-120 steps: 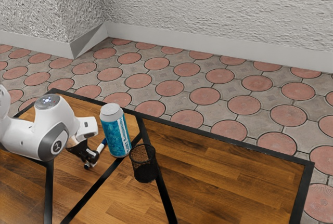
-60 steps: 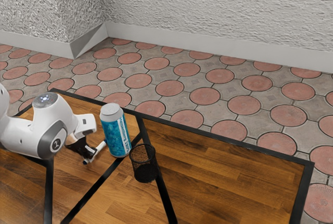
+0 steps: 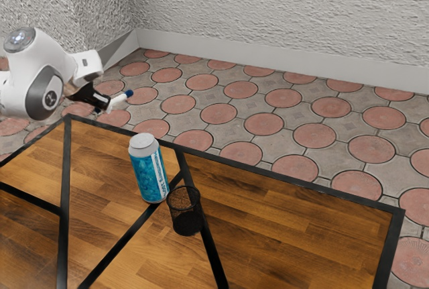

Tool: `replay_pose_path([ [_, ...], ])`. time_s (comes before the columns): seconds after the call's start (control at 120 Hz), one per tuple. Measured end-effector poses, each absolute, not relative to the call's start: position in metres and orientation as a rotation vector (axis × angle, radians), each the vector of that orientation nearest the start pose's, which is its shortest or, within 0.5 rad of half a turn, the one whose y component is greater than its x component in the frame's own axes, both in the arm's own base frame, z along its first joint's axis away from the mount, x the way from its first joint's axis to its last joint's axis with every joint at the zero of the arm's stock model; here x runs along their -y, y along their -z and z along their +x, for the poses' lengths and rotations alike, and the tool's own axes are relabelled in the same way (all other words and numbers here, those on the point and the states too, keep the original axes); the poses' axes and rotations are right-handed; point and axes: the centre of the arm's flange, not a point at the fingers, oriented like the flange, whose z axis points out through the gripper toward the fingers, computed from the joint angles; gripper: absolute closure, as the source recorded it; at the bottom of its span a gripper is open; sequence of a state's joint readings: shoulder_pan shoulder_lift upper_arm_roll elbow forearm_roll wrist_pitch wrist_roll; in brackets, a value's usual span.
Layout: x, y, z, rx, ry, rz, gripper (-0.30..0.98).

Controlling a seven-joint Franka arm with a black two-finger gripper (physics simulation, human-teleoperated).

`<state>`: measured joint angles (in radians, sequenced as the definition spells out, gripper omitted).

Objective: Put the marker into the pen holder.

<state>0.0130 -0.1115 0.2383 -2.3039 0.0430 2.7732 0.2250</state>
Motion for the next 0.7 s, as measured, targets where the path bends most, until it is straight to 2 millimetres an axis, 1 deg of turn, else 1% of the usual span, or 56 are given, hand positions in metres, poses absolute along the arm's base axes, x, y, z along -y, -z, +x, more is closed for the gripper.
replay_pose_path([
  [0.05, -0.118, -0.487, 0.535, -0.072, 0.859, -2.873, 0.78],
  [0.108, -0.089, -0.513, 0.55, -0.167, 0.864, -2.868, 0.78],
  [0.15, -0.066, -0.524, 0.56, -0.235, 0.847, -2.873, 0.78],
  [0.217, -0.027, -0.531, 0.569, -0.34, 0.799, -2.887, 0.78],
  [0.317, 0.024, -0.527, 0.572, -0.472, 0.701, -2.918, 0.77],
  [0.417, 0.061, -0.517, 0.574, -0.556, 0.583, -2.955, 0.77],
  [0.492, 0.082, -0.505, 0.571, -0.596, 0.471, -2.996, 0.77],
  [0.592, 0.103, -0.49, 0.564, -0.638, 0.323, -3.041, 0.77],
  [0.7, 0.124, -0.48, 0.557, -0.681, 0.175, -3.074, 0.77],
])
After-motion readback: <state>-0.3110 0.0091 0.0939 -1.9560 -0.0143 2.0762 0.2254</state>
